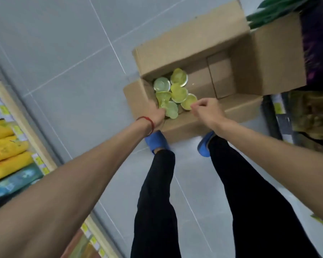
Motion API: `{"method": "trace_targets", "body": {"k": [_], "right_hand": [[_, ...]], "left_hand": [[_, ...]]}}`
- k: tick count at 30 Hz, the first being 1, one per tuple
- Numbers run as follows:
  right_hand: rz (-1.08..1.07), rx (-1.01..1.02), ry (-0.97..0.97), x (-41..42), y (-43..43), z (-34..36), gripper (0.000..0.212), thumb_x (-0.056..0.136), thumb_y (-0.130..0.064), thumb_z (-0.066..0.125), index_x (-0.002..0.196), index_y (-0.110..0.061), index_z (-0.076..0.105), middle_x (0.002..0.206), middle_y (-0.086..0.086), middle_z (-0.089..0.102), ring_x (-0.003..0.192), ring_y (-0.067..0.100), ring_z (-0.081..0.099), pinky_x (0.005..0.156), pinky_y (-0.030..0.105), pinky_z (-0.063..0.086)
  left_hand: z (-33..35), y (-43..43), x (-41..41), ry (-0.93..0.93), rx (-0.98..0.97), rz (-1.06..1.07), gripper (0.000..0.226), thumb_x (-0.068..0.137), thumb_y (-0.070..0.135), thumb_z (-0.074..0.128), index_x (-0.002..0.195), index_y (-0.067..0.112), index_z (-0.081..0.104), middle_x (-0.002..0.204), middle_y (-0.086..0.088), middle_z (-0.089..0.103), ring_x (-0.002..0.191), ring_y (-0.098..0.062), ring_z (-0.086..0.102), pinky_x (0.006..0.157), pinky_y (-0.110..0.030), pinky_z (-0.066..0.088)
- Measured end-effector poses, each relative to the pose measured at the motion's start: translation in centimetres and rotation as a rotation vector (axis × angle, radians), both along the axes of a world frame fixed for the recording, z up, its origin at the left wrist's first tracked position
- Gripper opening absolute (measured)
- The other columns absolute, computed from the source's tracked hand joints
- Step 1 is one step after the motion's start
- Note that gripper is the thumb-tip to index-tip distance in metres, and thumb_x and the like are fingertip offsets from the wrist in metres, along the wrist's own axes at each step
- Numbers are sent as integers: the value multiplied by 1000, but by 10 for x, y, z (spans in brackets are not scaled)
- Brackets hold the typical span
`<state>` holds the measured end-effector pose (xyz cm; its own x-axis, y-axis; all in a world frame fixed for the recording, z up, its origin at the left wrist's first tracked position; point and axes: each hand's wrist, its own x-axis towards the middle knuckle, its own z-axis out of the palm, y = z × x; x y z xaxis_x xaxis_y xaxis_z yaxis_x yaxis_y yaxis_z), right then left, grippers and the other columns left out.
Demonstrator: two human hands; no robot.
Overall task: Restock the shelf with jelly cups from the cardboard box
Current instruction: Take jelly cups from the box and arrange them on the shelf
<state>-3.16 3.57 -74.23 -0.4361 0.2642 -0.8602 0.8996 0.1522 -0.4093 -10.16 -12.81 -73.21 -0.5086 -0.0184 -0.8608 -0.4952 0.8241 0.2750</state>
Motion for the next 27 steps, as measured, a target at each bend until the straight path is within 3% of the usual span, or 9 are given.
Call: {"method": "trace_targets", "body": {"k": [3,5,10,14,19,21,24,27], "right_hand": [[37,63,-18,-5,5,-68,11,92,-16,61,91,-18,72,109,7,74,108,25,66,103,40,51],[74,101,-49,-6,5,-114,13,90,-17,64,101,-23,68,116,6,70,113,25,63,100,33,49],[282,93,-199,-12,-1,-201,64,89,-41,70,140,-11,47,140,17,54,133,36,49,109,41,41],[452,140,-263,-14,-6,-246,78,89,-57,68,144,-14,34,140,14,56,130,36,54,102,44,43],[502,236,-283,-18,-2,-260,79,99,-52,56,155,-9,20,147,16,52,135,37,51,104,43,42],[478,254,-275,-17,3,-256,70,100,-49,55,150,-9,26,143,17,55,131,38,53,98,42,42],[417,283,-281,-15,12,-240,59,101,-47,52,141,-8,33,138,18,58,128,39,55,89,40,40],[297,304,-278,-13,19,-200,61,100,-48,53,140,-5,37,141,22,55,130,42,53,100,43,42]], "left_hand": [[-75,13,-3,-57,-65,-52,33,93,17,54,122,2,52,111,-11,56,103,-29,56,77,-29,39],[-123,19,-3,-101,-124,-95,37,93,21,54,125,3,54,119,-13,59,110,-31,57,80,-30,42],[-215,31,-9,-148,-276,-152,67,93,32,58,144,-3,31,146,-18,43,132,-32,46,102,-32,40],[-264,34,-8,-147,-414,-344,59,82,37,66,131,5,55,138,-17,52,127,-34,50,99,-38,43],[-280,31,-5,-25,-486,-483,37,99,31,50,130,12,58,137,-9,54,128,-29,50,98,-35,40],[-277,27,-6,-2,-478,-501,38,98,30,52,131,10,57,138,-12,54,128,-30,50,99,-36,41],[-258,23,-11,-19,-421,-486,55,94,37,60,137,5,47,140,-16,51,129,-34,49,100,-38,42],[-213,18,-17,-30,-337,-526,80,91,40,63,145,-4,24,143,-22,46,132,-38,45,104,-39,38]]}}
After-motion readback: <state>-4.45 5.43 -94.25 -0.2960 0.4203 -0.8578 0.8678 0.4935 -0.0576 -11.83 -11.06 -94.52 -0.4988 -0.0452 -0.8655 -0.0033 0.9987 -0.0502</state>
